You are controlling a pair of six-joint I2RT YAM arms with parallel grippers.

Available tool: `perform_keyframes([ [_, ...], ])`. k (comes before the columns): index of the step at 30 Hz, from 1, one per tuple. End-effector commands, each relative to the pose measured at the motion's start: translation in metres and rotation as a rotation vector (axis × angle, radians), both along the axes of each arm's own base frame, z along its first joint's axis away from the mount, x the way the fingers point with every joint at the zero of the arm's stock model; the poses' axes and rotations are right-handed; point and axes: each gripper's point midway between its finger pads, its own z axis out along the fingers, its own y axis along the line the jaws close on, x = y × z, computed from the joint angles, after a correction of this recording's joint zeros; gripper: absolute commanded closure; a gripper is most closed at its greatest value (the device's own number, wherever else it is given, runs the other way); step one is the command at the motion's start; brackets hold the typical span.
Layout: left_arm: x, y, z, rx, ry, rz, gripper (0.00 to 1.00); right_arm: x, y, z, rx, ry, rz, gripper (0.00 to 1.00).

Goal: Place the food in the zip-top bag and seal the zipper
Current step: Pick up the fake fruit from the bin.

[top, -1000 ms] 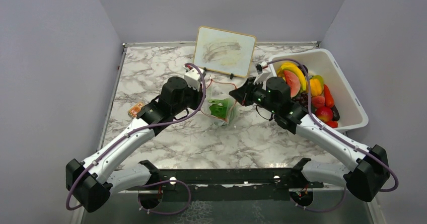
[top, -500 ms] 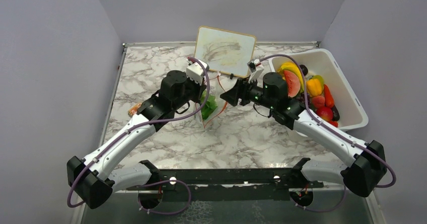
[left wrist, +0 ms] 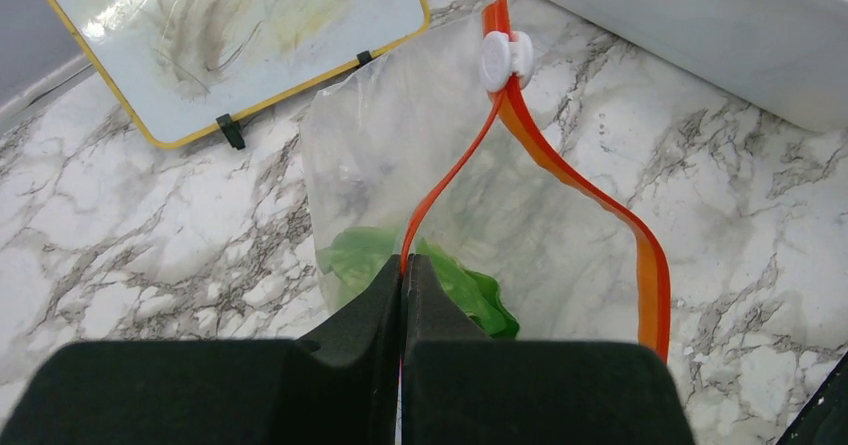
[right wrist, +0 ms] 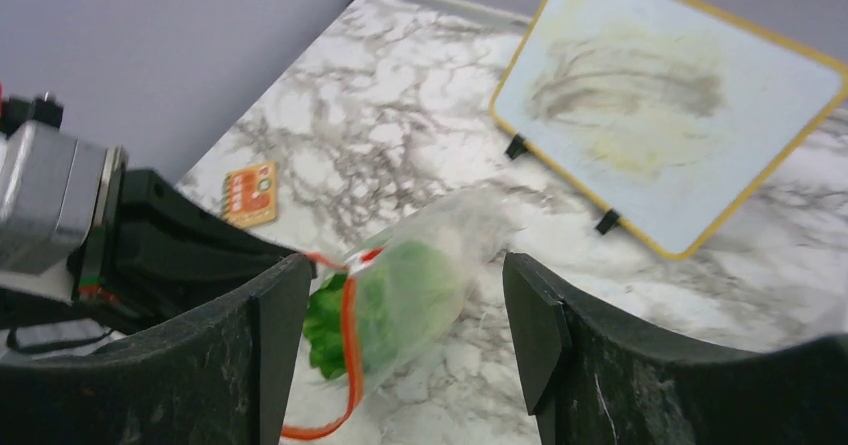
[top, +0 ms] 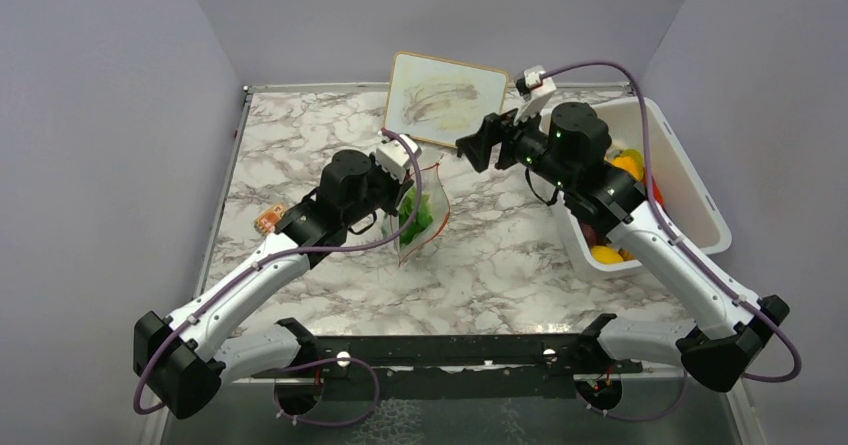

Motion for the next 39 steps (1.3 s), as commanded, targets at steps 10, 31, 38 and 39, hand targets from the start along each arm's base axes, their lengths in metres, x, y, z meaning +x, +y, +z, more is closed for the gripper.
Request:
perform_keyframes([
  [10,-0.017,-0.002,-0.003,-0.010,-0.037,-0.087,1.00,0.089,-0.109,-0.043,-0.275,0.090,-0.406,0.29],
  [31,-0.021,-0.004,-0.013,-0.031,0.003,-0.092,1.00,0.134,-0.270,-0.181,-0.589,0.419,-0.721,0.47],
  [38,-0.021,0.000,-0.012,-0.021,-0.009,-0.080,1.00,0.139,-0.291,-0.212,-0.703,0.463,-0.798,0.38],
  [39,-0.021,-0.001,-0.013,-0.021,-0.009,-0.081,1.00,0.139,-0.294,-0.216,-0.718,0.472,-0.815,0.37],
])
